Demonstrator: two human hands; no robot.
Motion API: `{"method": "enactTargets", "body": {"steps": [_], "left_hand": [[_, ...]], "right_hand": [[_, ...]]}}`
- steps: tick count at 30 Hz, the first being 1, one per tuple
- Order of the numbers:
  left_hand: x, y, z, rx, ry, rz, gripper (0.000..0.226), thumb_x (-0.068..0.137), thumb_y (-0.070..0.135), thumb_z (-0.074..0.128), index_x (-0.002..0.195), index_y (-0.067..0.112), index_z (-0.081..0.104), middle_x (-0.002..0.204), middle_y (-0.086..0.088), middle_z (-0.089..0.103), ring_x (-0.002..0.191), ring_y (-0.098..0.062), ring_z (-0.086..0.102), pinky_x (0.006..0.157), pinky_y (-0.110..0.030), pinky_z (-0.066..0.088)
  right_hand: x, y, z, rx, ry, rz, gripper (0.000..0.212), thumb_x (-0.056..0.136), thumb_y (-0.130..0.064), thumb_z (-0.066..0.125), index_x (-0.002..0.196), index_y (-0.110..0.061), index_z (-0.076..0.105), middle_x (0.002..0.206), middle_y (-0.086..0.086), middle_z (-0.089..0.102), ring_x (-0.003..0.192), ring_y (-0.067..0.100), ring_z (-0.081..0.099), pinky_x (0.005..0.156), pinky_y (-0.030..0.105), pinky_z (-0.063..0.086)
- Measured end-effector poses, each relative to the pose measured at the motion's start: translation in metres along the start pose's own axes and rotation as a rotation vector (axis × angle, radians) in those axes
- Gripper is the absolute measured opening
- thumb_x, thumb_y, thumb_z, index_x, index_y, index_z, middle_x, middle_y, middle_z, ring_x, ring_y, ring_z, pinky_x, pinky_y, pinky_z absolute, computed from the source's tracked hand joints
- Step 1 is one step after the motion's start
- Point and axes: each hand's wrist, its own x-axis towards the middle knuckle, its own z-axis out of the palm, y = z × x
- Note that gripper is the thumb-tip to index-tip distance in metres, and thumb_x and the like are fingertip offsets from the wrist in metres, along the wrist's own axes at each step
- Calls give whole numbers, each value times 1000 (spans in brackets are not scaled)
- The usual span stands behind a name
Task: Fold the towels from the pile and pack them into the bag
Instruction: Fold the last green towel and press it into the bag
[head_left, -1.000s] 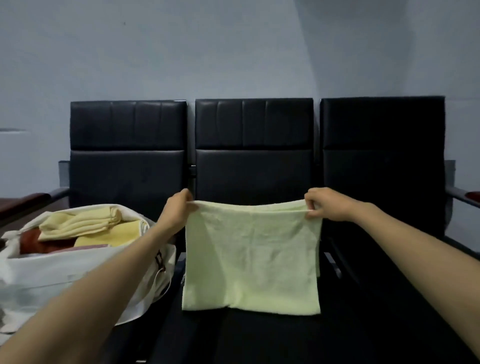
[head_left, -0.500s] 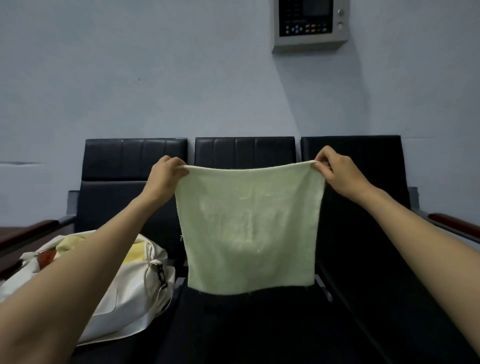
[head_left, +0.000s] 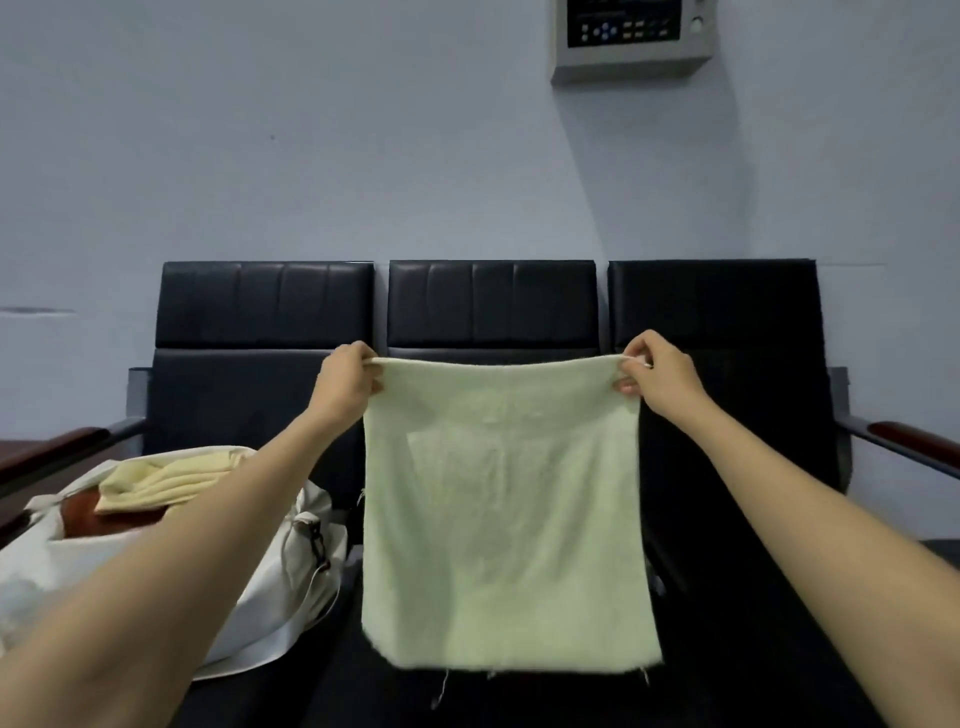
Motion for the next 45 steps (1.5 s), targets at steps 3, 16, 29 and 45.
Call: {"method": "enactTargets", "body": {"steps": [3,16,29,45], "left_hand": [[-5,3,1,-31,147,86,11,92,4,57,102,2,60,102,-7,51,91,-19,50,78,-28,40],[-123,-67,43,-467,-150,-285,7,92,8,53,86,11,56,80,0,52,78,-14,47,65,-27,40],[-163,-153,108,-316,-491,-585,13,92,17,62,101,7,60,99,-14,65,88,-28,61,73,-36,46],[-120,-186,184,321,-521,-507,49,90,34,63,122,0,48,126,-22,49,121,-40,45,95,-41,39]], "right_hand": [[-1,0,3,52,113,-61,3,96,-8,53,95,-10,54,86,-2,56,70,3,58,52,4,44],[-101,90,31,77,-30,141,11,84,-6,60,83,-16,66,81,0,64,74,14,57,59,22,44],[-134,181,84,-87,-328,470,15,88,-10,61,103,-14,63,96,4,64,82,13,59,64,23,45],[-106,239,146,-524,-482,206,50,98,-16,50,145,-13,35,149,5,34,139,21,28,111,30,28]]}}
